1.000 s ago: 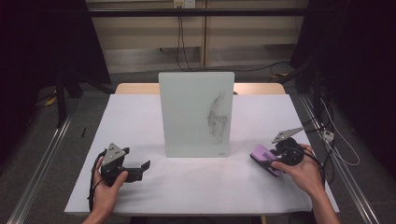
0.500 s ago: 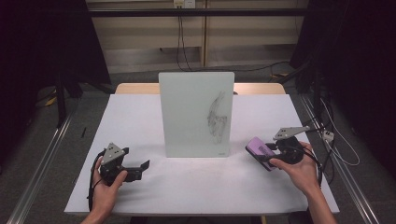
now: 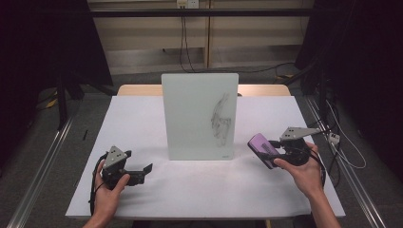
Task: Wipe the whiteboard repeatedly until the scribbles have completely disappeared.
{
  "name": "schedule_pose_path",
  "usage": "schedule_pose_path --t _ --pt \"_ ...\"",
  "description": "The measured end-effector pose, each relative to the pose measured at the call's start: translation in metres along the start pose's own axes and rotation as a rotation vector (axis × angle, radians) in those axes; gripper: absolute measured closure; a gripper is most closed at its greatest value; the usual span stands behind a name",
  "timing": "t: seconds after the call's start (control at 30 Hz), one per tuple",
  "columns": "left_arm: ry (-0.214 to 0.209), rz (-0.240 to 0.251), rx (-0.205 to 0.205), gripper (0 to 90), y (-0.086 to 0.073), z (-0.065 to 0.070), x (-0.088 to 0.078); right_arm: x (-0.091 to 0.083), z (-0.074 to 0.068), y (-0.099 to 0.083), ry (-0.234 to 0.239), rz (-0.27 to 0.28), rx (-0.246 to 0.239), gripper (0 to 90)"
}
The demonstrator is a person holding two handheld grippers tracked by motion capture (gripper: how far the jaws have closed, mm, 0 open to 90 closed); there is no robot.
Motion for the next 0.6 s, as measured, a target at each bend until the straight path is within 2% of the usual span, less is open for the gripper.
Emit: schedule_pose_path --t 0.2,0.4,0.47,0.6 --pt "-0.002 0.004 -0.014 4.6 0.0 0.0 0.0 0.003 -0.007 0.003 0.02 0.006 -0.021 41.8" --pt "0.0 0.003 -0.016 4.7 0.001 0.001 -0.002 0.005 -0.014 0.007 0.069 0.021 -0.039 41.8" --pt "-0.009 0.005 -0.023 4.6 0.001 0.003 -0.003 0.003 -0.017 0.013 0.086 0.041 -0.046 41.8" --pt "-0.003 0.004 -0.014 4.6 0.001 0.003 -0.001 0.001 -0.019 0.024 0.089 0.063 -0.072 41.8"
Point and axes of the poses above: each handheld gripper's, and its own axes: x roughly forward along the jaws, y roughly out of its top, z roughly to its right, the point moved 6 cm from there along x, roughly forward along the jaws, and after that the axes turned 6 degrees about -x, right-handed, at the moved point
